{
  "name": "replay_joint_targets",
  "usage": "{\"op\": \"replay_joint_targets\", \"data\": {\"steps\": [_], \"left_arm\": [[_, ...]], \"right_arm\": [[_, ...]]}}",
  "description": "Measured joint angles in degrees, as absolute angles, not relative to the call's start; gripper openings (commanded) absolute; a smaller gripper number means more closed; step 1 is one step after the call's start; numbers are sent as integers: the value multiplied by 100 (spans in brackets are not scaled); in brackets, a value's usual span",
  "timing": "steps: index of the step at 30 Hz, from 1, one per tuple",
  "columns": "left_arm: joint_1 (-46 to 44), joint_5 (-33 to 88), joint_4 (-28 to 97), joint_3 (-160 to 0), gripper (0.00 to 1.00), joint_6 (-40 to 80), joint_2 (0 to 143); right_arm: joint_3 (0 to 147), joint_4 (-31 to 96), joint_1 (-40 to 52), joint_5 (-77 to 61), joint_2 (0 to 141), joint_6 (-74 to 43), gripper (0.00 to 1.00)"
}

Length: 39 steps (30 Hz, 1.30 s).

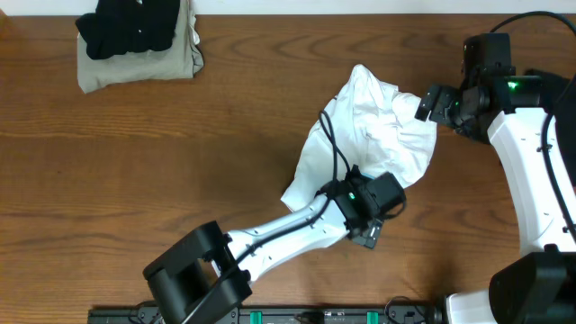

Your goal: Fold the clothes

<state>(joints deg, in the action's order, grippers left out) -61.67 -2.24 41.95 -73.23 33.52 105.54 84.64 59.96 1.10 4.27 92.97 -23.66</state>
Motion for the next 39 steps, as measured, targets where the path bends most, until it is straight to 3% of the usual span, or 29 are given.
{"op": "replay_joint_targets", "data": {"steps": [9,39], "left_arm": [[-6230,-902,4257,-7323,99,3413,10554],[-6523,-1208,4034,-7323,97,2974,11109]], "right_arm": [[8464,5992,110,427,9297,-2366,99],[8464,5970,110,427,9297,-2366,99]]}}
